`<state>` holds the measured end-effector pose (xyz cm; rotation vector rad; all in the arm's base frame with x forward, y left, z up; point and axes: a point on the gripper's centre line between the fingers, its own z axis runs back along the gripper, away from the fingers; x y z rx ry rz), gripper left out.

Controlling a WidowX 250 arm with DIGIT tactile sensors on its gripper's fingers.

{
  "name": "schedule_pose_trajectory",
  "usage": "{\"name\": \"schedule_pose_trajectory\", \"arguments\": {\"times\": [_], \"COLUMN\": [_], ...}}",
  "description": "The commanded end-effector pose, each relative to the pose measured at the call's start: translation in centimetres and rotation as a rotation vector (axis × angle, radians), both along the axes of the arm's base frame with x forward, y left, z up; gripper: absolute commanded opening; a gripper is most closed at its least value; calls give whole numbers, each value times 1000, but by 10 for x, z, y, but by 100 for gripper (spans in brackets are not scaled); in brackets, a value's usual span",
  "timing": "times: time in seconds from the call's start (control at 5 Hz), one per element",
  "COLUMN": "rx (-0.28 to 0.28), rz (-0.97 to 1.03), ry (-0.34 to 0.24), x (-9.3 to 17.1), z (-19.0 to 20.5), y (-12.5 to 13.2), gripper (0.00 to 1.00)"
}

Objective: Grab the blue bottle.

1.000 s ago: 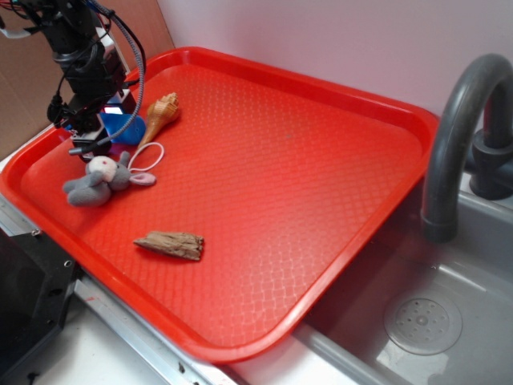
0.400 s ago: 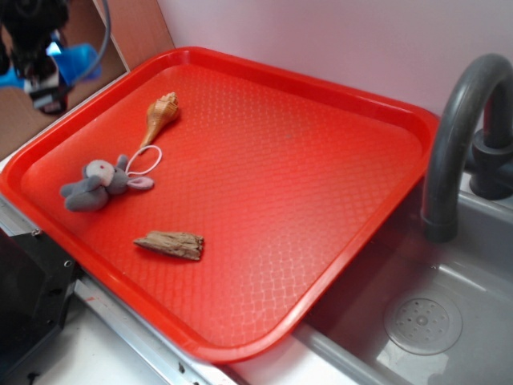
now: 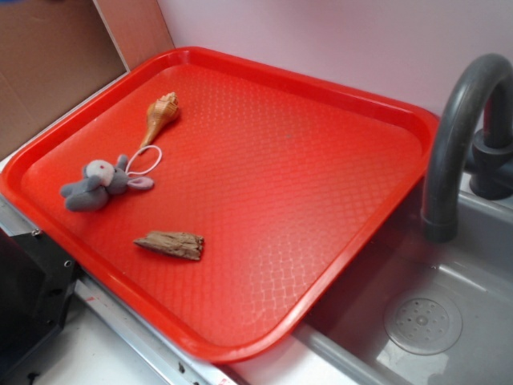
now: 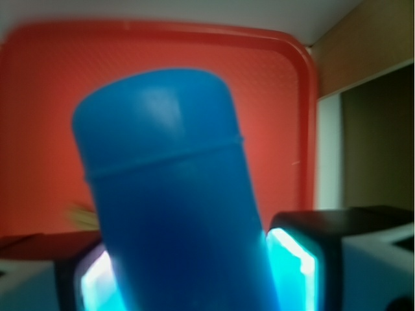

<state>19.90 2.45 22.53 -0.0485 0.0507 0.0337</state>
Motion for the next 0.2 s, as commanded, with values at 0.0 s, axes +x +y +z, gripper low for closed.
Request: {"name": "schedule_pose_trajectory", "arguments": {"times": [0.0], "rx": [73], "rz": [126], "ry": [-88], "x": [2], "z": [21], "y": [-28], "gripper": [0]}}
